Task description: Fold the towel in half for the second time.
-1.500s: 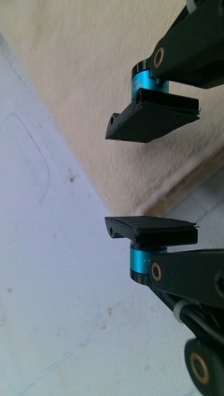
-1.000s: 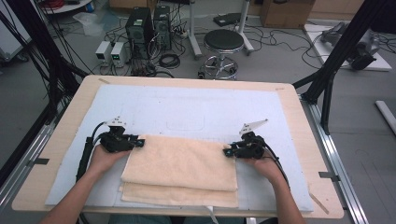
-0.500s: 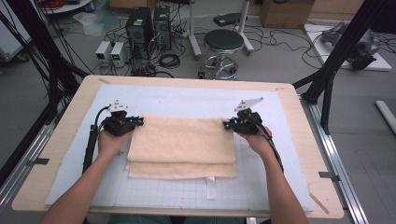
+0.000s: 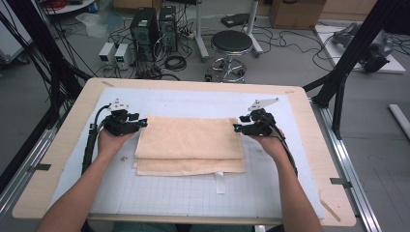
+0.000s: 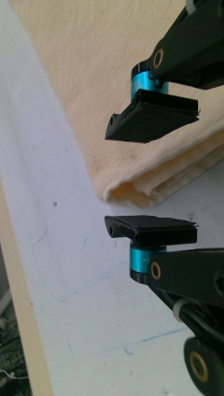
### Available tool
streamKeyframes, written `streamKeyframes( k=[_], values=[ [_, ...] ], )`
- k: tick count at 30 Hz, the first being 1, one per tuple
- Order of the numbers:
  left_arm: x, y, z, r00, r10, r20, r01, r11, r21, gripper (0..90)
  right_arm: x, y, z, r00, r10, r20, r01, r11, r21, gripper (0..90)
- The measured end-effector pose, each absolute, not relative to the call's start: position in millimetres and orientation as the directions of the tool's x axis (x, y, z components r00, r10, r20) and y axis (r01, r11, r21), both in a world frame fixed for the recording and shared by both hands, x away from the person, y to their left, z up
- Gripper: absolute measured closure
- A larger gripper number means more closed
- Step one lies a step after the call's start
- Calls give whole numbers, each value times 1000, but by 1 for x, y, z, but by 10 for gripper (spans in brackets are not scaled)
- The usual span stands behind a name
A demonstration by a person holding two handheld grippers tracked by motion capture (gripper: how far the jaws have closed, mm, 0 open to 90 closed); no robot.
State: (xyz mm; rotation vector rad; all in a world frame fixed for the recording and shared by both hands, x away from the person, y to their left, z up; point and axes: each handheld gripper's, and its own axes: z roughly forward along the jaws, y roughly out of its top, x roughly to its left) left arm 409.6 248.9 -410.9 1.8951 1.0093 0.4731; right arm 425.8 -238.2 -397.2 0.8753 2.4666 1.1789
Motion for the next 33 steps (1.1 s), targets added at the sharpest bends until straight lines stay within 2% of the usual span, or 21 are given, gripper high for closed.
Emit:
streamKeyframes(
  k=[2,7,9,12,21,24,28,33],
  values=[
    [399,252,-408,615,784,-87,450,-259,855,477,414,-238,-395,-791,612,1,387,498,776,451],
    [368,252,-409,688,723,-68,417,-316,852,428,383,-236,-397,-824,567,-2,344,501,794,429],
    [356,252,-412,706,706,-63,407,-331,851,420,377,-233,-399,-838,545,18,366,537,760,350],
    [342,248,-415,744,666,-47,379,-364,851,396,368,-226,-398,-857,515,13,357,575,737,335],
    [327,245,-424,788,616,-17,349,-424,836,396,351,-226,-413,-870,493,15,318,536,782,349],
    [328,244,-426,799,602,-19,347,-435,831,414,350,-226,-416,-873,488,-3,314,567,761,356],
    [327,241,-428,817,576,-22,344,-457,820,501,350,-224,-419,-884,468,2,307,578,756,437],
    [328,241,-430,825,564,-34,352,-466,812,513,344,-229,-435,-880,474,-9,305,579,756,501]
  ],
)
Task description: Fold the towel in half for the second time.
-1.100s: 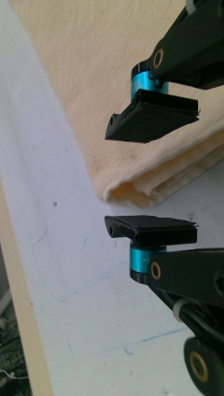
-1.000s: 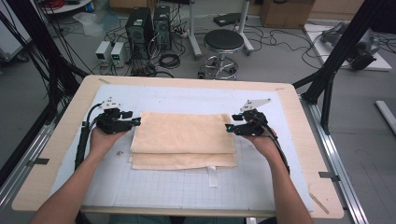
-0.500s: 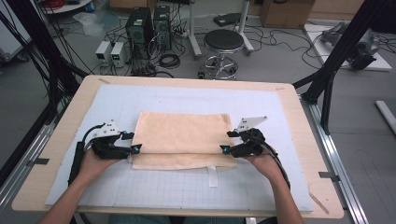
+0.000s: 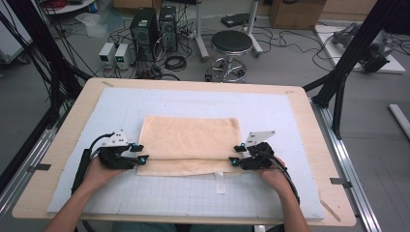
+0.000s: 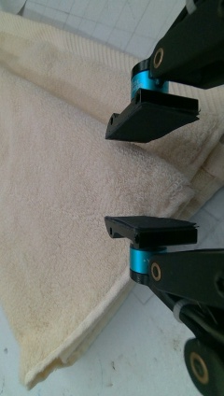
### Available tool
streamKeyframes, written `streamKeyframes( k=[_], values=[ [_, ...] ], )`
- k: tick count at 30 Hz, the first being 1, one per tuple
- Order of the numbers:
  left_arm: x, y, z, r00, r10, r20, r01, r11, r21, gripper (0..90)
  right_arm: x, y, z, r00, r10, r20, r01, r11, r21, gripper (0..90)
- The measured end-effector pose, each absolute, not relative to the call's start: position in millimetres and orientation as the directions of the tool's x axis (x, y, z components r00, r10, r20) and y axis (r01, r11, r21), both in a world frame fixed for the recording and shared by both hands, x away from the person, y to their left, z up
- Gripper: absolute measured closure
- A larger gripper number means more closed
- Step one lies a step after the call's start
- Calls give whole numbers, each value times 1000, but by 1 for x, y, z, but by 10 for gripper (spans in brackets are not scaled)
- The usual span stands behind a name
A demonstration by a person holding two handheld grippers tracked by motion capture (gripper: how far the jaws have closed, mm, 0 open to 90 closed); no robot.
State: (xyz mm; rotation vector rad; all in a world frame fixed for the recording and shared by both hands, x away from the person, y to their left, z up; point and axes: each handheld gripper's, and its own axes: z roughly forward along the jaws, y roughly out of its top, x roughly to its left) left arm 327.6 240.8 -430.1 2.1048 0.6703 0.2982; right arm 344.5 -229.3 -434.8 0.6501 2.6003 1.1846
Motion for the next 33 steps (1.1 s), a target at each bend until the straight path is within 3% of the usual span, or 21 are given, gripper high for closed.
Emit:
streamKeyframes(
  k=[7,9,11,14,19,23,33],
  values=[
    [328,241,-431,834,548,-70,368,-457,810,404,342,-231,-438,-860,510,-25,312,563,766,590],
    [327,243,-431,832,552,-55,359,-461,811,413,342,-232,-438,-856,517,-15,322,557,766,614],
    [327,243,-432,828,559,-43,360,-471,806,454,342,-232,-438,-855,517,-24,315,557,769,638],
    [326,240,-432,819,573,30,334,-517,788,589,342,-232,-437,-851,525,-23,321,554,768,659],
    [325,240,-431,815,577,57,321,-532,784,763,343,-233,-437,-851,525,-15,323,546,774,769],
    [325,243,-427,805,591,52,321,-508,800,811,344,-234,-435,-855,519,-2,324,536,779,821],
    [316,251,-409,785,617,65,284,-451,846,826,336,-235,-406,-867,497,-12,279,508,815,835]
  ],
)
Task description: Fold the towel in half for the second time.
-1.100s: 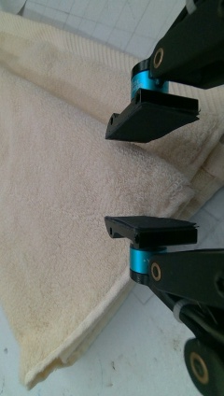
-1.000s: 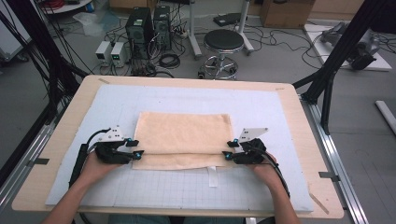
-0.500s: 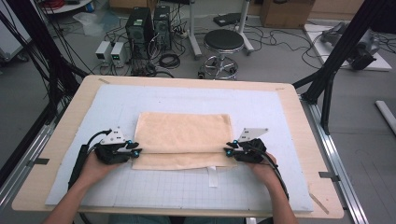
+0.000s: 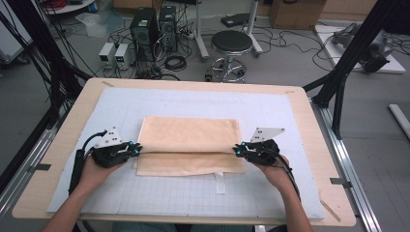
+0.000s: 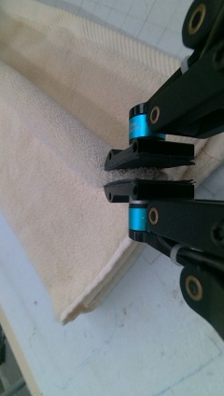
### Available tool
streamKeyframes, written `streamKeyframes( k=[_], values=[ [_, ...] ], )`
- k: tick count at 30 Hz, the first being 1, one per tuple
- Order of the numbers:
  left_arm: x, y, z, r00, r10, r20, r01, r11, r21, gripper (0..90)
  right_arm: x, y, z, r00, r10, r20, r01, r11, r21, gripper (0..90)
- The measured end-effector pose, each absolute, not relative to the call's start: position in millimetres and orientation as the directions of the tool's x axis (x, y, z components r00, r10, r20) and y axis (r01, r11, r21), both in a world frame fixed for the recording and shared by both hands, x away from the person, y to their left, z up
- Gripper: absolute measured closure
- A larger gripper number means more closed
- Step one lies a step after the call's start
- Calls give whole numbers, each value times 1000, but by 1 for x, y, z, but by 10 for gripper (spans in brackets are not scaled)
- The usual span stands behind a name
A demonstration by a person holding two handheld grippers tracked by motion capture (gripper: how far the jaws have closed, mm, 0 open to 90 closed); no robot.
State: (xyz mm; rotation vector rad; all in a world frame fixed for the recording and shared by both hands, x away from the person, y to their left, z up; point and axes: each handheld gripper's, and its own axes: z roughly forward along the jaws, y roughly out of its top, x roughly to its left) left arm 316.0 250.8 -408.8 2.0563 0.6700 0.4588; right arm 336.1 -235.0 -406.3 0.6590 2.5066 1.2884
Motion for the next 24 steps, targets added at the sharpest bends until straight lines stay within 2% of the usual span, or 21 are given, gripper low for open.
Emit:
streamKeyframes(
  k=[6,13,15,17,21,24],
  values=[
    [300,252,-410,805,589,71,277,-478,834,826,322,-234,-401,-885,465,-18,262,531,806,834],
    [292,253,-420,828,559,48,300,-513,804,819,310,-232,-415,-901,434,10,281,564,776,833],
    [291,253,-422,840,542,16,317,-514,798,778,308,-233,-421,-904,427,29,297,576,762,813],
    [289,255,-424,844,536,-20,342,-509,790,663,309,-236,-424,-906,418,72,319,561,764,686],
    [289,261,-420,833,552,-38,349,-471,810,543,310,-243,-416,-905,414,97,320,515,796,584],
    [295,260,-415,824,564,-60,351,-423,836,545,314,-243,-412,-901,422,101,321,492,809,575]
  ],
)
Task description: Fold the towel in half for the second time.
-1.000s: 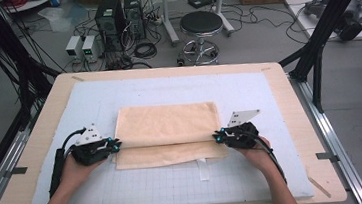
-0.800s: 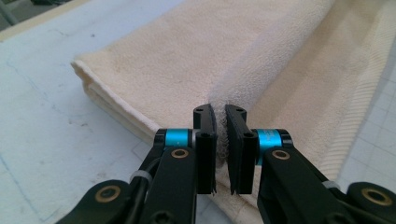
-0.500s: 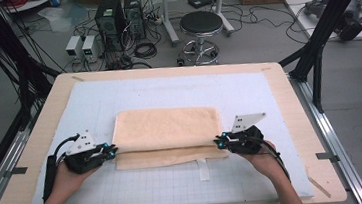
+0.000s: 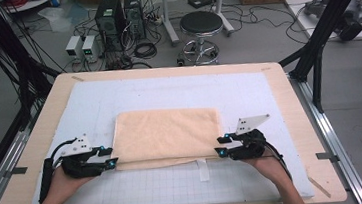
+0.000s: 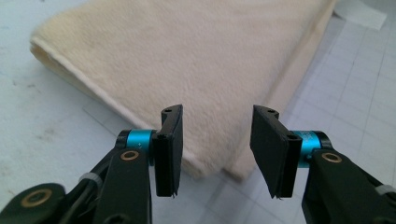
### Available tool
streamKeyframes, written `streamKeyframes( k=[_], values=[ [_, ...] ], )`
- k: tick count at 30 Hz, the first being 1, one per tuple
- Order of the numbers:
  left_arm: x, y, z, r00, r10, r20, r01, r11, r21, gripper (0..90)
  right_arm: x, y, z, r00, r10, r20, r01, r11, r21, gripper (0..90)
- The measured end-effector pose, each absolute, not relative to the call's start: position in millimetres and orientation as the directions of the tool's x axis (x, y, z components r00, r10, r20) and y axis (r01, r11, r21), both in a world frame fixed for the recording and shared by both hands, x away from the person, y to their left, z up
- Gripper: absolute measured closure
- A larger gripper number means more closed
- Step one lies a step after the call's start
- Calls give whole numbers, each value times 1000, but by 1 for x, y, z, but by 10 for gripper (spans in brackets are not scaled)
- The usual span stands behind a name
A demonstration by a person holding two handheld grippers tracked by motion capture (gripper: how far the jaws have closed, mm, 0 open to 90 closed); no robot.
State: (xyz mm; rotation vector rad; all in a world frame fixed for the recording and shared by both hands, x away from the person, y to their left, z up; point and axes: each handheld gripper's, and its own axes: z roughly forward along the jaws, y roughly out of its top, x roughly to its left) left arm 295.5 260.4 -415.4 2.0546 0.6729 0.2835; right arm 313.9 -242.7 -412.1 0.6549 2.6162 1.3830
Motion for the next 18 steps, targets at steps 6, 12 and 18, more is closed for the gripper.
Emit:
streamKeyframes(
  k=[6,12,18],
  values=[
    [312,243,-415,815,574,-71,356,-400,844,637,326,-227,-416,-893,443,78,323,512,796,572],
    [314,233,-429,829,555,-62,375,-471,798,638,325,-221,-426,-898,437,53,324,573,753,509],
    [310,232,-434,834,550,-34,363,-503,784,632,323,-225,-435,-894,446,45,323,571,754,511]
  ],
)
